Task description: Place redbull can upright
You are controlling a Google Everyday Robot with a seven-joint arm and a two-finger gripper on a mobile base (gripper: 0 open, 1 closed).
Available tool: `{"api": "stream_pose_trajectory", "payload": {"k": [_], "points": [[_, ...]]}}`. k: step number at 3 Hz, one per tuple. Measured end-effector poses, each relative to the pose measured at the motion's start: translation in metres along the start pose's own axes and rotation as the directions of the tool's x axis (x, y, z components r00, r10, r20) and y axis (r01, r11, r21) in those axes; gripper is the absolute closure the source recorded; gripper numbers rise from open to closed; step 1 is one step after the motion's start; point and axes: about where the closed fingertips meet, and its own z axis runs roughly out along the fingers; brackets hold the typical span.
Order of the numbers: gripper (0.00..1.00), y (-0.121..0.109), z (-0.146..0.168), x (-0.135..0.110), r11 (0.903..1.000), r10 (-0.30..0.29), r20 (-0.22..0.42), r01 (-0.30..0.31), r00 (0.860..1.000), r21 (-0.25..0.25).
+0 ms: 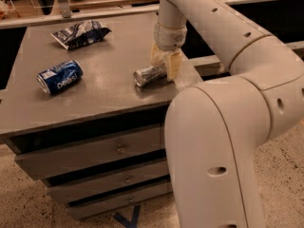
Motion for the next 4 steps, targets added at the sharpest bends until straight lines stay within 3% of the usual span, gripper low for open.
{"api": "stream_pose_trajectory", "payload": {"k": [4], "points": [[0.52,0.0021,-0.003,0.0026,1.0,0.008,-0.004,-0.008,1.0,-0.001]]}}
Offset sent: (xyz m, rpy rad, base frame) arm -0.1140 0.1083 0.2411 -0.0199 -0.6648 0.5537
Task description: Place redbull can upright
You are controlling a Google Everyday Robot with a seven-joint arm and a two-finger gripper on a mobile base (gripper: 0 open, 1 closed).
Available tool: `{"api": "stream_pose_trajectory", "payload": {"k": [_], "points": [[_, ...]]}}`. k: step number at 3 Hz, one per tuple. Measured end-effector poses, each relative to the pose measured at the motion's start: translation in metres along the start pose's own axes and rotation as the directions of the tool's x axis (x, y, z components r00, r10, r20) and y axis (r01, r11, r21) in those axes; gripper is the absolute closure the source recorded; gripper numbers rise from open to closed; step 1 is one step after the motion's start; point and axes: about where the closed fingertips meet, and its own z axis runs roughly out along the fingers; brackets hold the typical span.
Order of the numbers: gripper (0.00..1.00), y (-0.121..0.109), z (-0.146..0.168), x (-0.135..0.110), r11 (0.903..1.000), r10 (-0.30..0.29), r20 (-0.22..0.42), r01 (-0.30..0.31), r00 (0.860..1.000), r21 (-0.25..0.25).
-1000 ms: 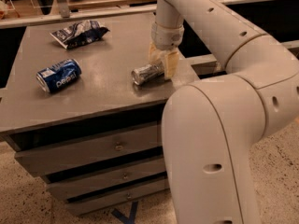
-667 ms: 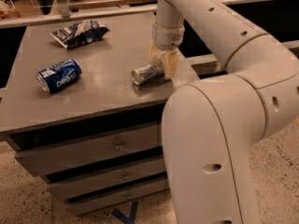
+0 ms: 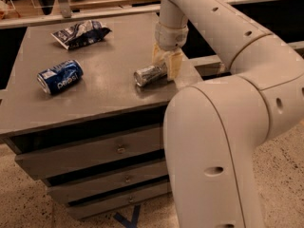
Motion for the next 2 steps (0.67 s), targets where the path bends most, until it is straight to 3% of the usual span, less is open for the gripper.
{"api": "stream_pose_trajectory", "payload": {"k": [2], "points": [[0.54,0.0007,-0.0018,0.0007,1.0,0.003,-0.002,-0.003,1.0,0.0]]}}
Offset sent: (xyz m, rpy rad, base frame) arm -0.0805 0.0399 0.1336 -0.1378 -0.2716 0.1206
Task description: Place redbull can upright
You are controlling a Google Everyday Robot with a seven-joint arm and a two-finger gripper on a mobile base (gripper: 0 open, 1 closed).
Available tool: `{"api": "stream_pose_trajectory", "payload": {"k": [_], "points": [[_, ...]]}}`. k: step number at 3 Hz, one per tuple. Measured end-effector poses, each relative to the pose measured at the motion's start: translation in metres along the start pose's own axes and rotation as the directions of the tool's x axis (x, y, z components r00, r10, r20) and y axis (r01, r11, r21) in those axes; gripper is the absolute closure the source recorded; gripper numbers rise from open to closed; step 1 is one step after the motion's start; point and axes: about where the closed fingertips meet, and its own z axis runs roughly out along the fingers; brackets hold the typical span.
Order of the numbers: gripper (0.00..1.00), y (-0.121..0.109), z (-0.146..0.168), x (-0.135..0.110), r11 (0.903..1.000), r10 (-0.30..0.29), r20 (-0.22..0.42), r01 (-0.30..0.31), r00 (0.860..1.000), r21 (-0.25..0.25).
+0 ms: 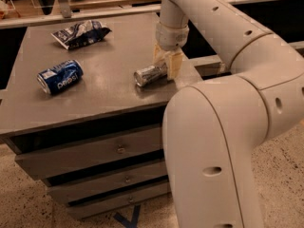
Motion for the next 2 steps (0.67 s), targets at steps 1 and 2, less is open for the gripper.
{"api": "stream_pose_trajectory", "payload": {"k": [1,2], "points": [[0.55,0.0004,-0.0007,0.0004,1.0,0.001,-0.001,-0.001,1.0,0.0],[0.55,0.0009,-0.0015,0.0011,1.0,0.003,-0.002,-0.003,1.0,0.0]]}}
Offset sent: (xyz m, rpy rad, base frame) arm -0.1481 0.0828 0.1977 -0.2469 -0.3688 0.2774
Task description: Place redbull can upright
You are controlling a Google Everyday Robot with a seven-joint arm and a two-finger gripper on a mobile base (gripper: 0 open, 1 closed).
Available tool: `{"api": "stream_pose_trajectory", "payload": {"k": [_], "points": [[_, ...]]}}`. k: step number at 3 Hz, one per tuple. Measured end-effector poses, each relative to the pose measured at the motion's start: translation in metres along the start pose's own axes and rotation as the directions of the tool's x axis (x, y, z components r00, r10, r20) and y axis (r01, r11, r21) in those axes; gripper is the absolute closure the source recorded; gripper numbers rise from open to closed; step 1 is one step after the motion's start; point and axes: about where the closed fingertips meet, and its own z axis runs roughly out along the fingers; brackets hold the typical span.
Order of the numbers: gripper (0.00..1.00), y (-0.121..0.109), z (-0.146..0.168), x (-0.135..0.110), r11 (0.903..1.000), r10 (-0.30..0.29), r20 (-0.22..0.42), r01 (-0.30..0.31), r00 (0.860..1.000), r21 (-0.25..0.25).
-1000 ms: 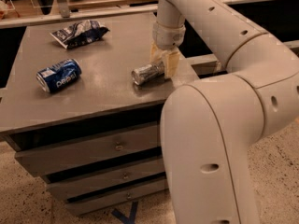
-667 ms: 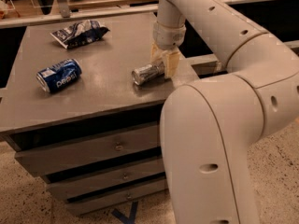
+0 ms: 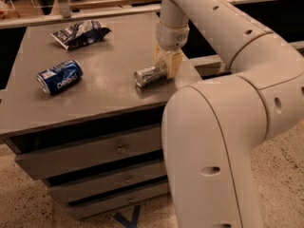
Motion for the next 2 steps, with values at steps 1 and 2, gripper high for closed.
{"api": "stream_pose_trajectory", "payload": {"k": [1,2], "points": [[0.56,0.0005,-0.001,0.0006,1.0,0.002,-0.001,-0.002,1.0,0.0],[0.67,0.0006,-0.0015,0.0007,1.0,0.002,-0.001,-0.002,1.0,0.0]]}}
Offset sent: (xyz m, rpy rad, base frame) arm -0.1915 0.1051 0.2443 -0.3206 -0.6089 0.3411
